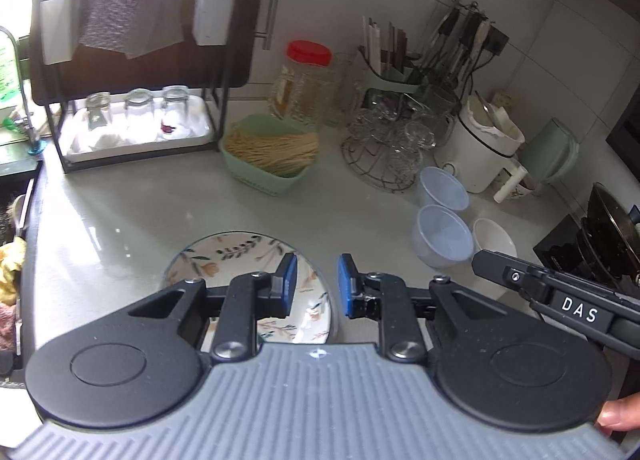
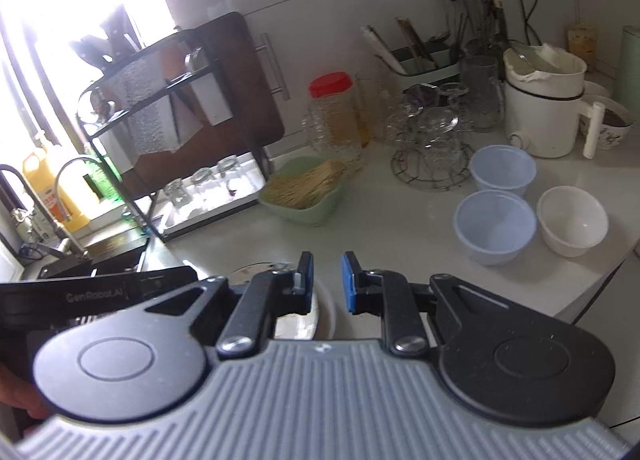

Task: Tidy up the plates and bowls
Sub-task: 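Open both grippers and lift them away from the bowl, then move both grippers to the rim of the translucent plastic bowl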

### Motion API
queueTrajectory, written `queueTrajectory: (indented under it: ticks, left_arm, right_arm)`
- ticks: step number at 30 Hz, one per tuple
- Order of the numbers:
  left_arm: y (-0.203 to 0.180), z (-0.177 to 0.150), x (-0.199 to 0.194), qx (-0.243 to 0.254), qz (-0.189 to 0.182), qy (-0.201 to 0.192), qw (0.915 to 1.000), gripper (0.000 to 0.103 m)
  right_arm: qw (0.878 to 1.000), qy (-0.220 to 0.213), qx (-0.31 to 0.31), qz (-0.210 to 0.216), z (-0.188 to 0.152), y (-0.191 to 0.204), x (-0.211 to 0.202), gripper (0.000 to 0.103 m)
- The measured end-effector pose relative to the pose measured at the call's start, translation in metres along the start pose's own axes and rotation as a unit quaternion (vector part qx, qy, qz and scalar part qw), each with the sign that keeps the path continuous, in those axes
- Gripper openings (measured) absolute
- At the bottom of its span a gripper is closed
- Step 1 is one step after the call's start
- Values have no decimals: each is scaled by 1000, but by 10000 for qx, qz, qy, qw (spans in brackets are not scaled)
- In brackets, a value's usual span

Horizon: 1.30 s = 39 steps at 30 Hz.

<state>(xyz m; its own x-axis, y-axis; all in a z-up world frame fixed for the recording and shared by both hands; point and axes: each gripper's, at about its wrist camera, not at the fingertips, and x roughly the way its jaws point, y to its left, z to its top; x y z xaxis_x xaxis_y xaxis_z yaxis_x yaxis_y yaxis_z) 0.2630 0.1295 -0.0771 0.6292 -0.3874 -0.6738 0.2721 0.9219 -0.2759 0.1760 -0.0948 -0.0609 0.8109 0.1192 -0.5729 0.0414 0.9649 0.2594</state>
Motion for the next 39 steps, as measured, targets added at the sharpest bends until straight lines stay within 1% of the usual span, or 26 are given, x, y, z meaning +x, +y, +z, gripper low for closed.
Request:
queueTrajectory:
  ticks: [3, 7, 9, 11, 15, 16, 18, 21, 22, 23, 26, 28, 31, 32, 33, 34, 36, 37, 39]
  left_arm:
    - [-22, 2, 20, 130, -87, 60, 9999, 25]
    - [-52, 9, 44, 244, -335, 233, 9989, 24]
    - [-69, 12, 58, 419, -391, 303, 9979, 24]
    - [-85, 16, 72, 597, -432, 360, 9966, 24]
    - [-110, 22, 98, 813, -411, 381, 9951, 25]
    - [-115, 24, 104, 901, -368, 349, 9946, 25]
    - [-123, 26, 117, 994, -269, 431, 9938, 25]
    - [-133, 31, 137, 1092, -140, 489, 9927, 25]
    - [-135, 33, 144, 1084, -84, 499, 9928, 27]
    - [-137, 34, 153, 1011, -32, 555, 9933, 34]
    - [-139, 40, 182, 741, -37, 766, 9943, 47]
    - [-140, 41, 198, 672, -152, 912, 9934, 48]
    - [-142, 40, 227, 785, -118, 1195, 9897, 49]
    - [-143, 41, 235, 780, -125, 1289, 9885, 50]
    - [-143, 42, 242, 740, -147, 1375, 9876, 50]
    - [-142, 42, 249, 669, -205, 1444, 9870, 51]
    - [-139, 45, 261, 519, -280, 1572, 9858, 53]
    - [-139, 46, 266, 461, -323, 1605, 9854, 53]
    - [-139, 48, 277, 379, -378, 1684, 9843, 54]
  right_arm:
    - [9997, -31, 34, -220, 2, -25, -1, 19]
    - [9984, -2, 227, -519, 1, -57, -5, 19]
    - [9974, 53, 398, -604, 0, -74, -6, 19]
    - [9972, 79, 408, -615, 2, -89, -6, 19]
    - [9967, 136, 435, -677, 10, -117, 0, 19]
    - [9967, 144, 411, -682, 11, -122, 3, 19]
    - [9965, 194, 405, -706, 12, -134, 12, 19]
    - [9956, 341, 546, -685, 12, -154, 29, 19]
    - [9956, 368, 544, -668, 12, -159, 34, 19]
    - [9957, 389, 539, -645, 11, -164, 39, 19]
    - [9955, 434, 587, -605, 11, -178, 52, 19]
    - [9948, 450, 689, -598, 11, -186, 60, 19]
    - [9935, 479, 890, -517, 10, -197, 70, 20]
    - [9934, 496, 896, -520, 10, -200, 74, 23]
    - [9934, 529, 887, -503, 9, -201, 79, 28]
    - [9933, 570, 895, -460, 10, -203, 84, 31]
    - [9934, 580, 924, -365, 11, -206, 90, 33]
    - [9936, 547, 935, -332, 11, -207, 93, 36]
    - [9929, 544, 1004, -339, 11, -211, 100, 38]
